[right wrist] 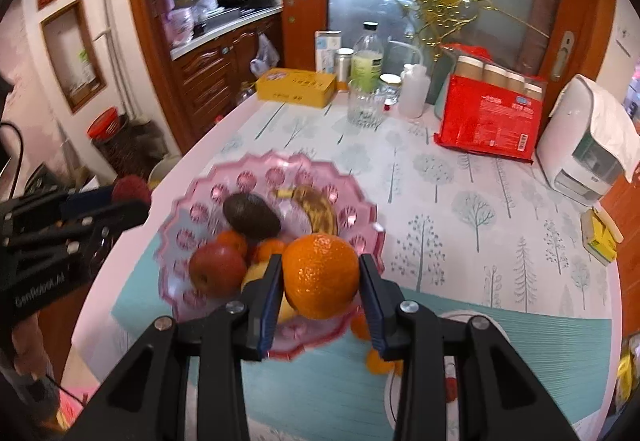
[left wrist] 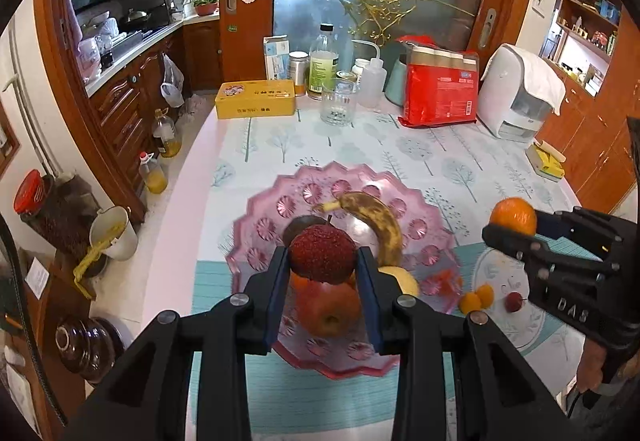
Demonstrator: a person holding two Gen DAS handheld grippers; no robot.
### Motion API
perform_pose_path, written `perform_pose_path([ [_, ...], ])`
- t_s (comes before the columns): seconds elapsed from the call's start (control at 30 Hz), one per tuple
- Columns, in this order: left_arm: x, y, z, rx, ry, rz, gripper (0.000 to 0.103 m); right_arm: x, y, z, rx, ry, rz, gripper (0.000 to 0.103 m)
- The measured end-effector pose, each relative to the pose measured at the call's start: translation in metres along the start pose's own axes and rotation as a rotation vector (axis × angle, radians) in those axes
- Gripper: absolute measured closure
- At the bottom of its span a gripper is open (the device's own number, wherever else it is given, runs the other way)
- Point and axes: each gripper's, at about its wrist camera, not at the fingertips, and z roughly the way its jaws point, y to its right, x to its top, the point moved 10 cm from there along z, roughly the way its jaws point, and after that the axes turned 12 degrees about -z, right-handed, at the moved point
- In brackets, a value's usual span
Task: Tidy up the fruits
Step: 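Lift and carry the orange and lychee over the pink bowl, then lower the orange and lychee into the bowl and open both grippers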
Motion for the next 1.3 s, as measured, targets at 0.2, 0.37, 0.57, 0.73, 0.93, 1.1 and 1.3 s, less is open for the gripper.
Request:
perform_pose_path([
  [0.2, 0.016, -0.014, 0.022, -0.006, -0.016, -0.017, 0.071, 0.016, 0.011, 0.024, -0.029, -0.021, 0.108, 0.066],
  [0.37, 0.02, -0.025, 0.052, 0.024, -0.057, -0.037, 0.071, 0.023, 0.014, 0.047, -0.016, -0.039, 0.196, 0.066],
  [0.57, 0.015, -0.028, 0.091, 0.045, -0.124, -0.036, 0.071, 0.019, 0.003, 0.085, 0.042, -0.106, 0.257, 0.066],
  [0.73, 0.005, -0.029, 0.127, 0.06, -0.191, -0.026, 0.071, 0.009, -0.008, 0.11, 0.064, -0.166, 0.249, 0.066],
  [0.93, -0.002, -0.027, 0.153, 0.065, -0.238, -0.007, 0.071, -0.001, -0.011, 0.134, 0.09, -0.222, 0.261, 0.065],
  [1.1, -0.004, -0.026, 0.165, 0.095, -0.242, 0.022, 0.069, -0.005, -0.011, 0.144, 0.09, -0.244, 0.256, 0.065],
  [1.3, -0.006, -0.026, 0.168, 0.098, -0.253, 0.03, 0.048, -0.008, -0.015, 0.15, 0.11, -0.259, 0.26, 0.064],
])
